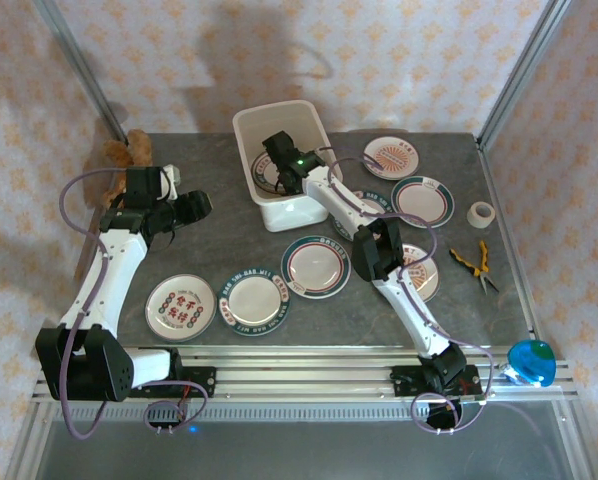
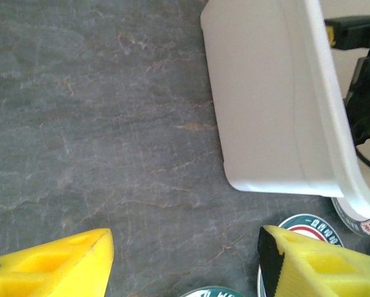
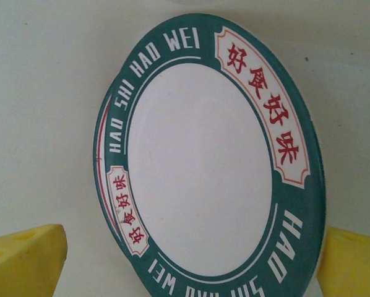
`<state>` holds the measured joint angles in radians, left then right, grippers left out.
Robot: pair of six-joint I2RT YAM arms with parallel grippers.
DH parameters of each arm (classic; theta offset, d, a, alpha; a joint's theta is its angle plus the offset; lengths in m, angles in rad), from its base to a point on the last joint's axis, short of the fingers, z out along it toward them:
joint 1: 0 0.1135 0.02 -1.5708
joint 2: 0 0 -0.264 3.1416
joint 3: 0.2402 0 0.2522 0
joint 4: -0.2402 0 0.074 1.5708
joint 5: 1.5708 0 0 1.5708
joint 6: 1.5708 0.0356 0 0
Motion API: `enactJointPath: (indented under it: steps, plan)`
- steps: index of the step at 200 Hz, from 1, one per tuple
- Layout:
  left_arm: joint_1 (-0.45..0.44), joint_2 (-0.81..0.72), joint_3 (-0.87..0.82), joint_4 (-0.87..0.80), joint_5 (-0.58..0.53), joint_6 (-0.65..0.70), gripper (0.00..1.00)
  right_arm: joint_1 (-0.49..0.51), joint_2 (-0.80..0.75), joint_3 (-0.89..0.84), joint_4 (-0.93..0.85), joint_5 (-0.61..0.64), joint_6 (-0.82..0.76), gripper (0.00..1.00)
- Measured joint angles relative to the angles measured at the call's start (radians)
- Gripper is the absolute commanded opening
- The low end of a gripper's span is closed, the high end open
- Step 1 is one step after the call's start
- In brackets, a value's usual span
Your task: Place the plates into the plastic bin on the countertop
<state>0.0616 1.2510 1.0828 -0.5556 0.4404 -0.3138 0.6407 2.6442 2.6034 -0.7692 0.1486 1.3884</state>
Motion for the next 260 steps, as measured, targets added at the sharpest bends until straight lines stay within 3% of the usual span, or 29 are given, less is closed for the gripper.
enactJointPath:
  steps: [107,174,260]
  plan:
    - [0.000,-0.010,0.030,-0.011,-0.011,-0.031,0.65,0.000,0.016,0.035,-0.050,-0.045,0.097,0.99]
    - [0.000,0.039,0.060,-0.074,-0.030,-0.025,0.65,0.002,-0.002,0.044,-0.028,-0.037,-0.012,0.99]
    - [0.000,-0.025,-0.025,-0.121,-0.010,-0.020,0.65,0.048,-0.308,-0.291,0.064,0.001,-0.143,0.99]
